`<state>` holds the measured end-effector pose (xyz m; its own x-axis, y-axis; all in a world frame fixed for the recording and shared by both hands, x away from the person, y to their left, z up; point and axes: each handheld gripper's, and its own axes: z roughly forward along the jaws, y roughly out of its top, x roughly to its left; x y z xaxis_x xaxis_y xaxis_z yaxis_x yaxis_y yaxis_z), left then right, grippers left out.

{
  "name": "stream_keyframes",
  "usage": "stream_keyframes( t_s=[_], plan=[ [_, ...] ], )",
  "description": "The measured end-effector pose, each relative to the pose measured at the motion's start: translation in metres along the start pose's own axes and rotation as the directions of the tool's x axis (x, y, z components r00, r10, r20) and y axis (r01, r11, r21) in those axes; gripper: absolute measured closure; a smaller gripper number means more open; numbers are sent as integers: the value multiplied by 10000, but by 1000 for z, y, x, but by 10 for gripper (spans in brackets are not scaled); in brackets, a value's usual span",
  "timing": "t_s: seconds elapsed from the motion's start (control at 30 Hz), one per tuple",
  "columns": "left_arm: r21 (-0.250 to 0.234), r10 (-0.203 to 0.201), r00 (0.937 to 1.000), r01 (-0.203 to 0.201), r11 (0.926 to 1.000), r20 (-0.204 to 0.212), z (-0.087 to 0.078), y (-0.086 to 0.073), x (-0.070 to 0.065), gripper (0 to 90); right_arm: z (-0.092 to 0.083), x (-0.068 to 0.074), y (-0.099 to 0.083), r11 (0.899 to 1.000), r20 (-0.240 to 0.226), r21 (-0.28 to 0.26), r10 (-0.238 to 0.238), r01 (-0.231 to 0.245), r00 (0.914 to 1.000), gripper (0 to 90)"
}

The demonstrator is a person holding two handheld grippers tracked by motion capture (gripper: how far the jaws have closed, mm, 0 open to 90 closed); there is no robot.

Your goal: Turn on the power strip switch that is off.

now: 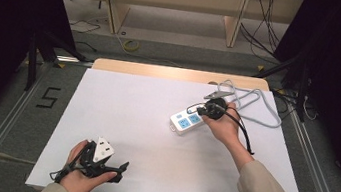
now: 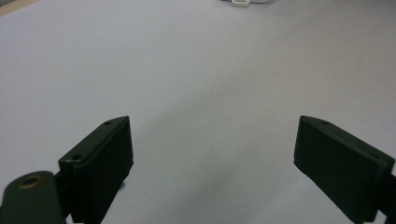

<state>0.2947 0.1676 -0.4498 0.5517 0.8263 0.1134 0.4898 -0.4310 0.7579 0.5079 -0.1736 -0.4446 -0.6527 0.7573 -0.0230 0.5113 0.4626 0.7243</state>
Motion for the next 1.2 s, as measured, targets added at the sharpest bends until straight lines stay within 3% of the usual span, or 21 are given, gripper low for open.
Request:
stream_keyframes(
  t_s=[1.2],
  plan=[
    [-1, 8, 10000, -8, 10000, 27, 0, 0, 0, 114, 26, 4, 14, 9996, 31, 253, -155, 154, 9999, 900]
  ],
)
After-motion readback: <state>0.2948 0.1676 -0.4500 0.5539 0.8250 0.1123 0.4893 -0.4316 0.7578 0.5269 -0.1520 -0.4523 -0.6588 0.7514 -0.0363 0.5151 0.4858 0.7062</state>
